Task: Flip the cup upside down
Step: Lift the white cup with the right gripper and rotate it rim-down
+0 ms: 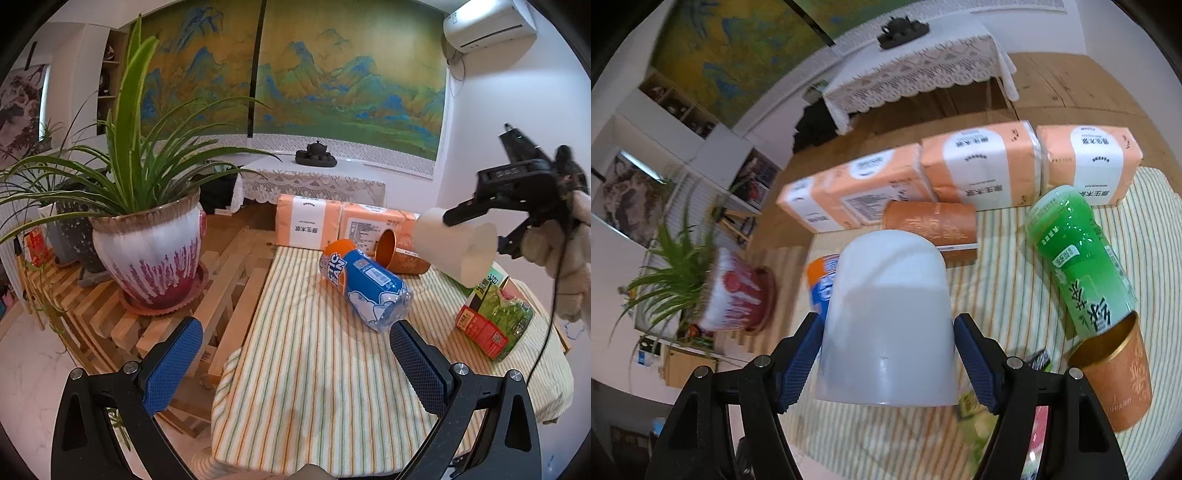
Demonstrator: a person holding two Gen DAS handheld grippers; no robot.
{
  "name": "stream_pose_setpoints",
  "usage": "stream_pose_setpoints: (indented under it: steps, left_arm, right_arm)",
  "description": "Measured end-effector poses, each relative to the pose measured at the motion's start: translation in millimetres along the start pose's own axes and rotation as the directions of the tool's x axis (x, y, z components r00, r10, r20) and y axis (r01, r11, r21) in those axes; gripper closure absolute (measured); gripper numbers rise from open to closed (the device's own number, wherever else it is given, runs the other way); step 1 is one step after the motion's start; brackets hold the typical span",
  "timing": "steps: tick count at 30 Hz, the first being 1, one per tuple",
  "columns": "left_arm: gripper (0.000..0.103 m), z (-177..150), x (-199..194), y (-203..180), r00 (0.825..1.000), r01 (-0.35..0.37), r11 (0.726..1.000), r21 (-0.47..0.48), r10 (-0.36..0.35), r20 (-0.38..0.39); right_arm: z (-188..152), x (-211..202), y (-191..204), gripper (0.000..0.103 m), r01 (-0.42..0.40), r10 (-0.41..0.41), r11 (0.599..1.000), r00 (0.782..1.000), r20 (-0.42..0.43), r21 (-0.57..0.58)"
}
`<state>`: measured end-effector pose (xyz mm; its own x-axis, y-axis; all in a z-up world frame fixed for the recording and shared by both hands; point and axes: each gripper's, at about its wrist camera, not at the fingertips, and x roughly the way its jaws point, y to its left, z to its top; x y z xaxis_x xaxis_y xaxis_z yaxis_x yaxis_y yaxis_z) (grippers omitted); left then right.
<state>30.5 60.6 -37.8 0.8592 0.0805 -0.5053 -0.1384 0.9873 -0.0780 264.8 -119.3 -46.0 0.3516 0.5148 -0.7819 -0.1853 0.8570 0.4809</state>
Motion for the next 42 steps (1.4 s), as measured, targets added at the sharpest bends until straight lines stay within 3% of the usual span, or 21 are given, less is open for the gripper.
stream_pose_setpoints:
  steps: [10,19,27,34,42]
  left_arm:
    - [0.0,-1.7,-13.3,4.6,1.0,-0.007,1.0,-0.004,0.007,0.001]
    - [0.0,-7.6,-19.0,5.0,1.0,-0.004,1.0,0.005,0.004,-0.016]
    - [0.0,-11.5,-19.5,7.5,0.999,-0.005,1.0,0.004,0.005,-0.032]
    - [0.0,-14.0,-18.6,8.2,0.999,-0.006,1.0,0.005,0.007,-0.042]
    - [0.0,-15.4,-16.4,3.4,0.998,0.008,0.999,0.037,-0.006,-0.069]
  right_arm:
    - [-74.8,-22.7,16.8,0.034,-0.06,0.061,0.998,0.997,0.04,-0.015]
    - [-140.0,-1.9,8.9,0.034,0.007,-0.012,0.998,0.996,0.088,0.06]
    - [-158.9,6.3,10.3,0.034,0.05,-0.066,0.994,0.984,0.163,0.102]
    - [-164.1,11.3,19.4,0.034,0.056,-0.07,0.995,0.983,0.171,0.082]
    - [-163.9,9.5,24.3,0.033,0.008,-0.011,1.0,0.989,0.147,0.021]
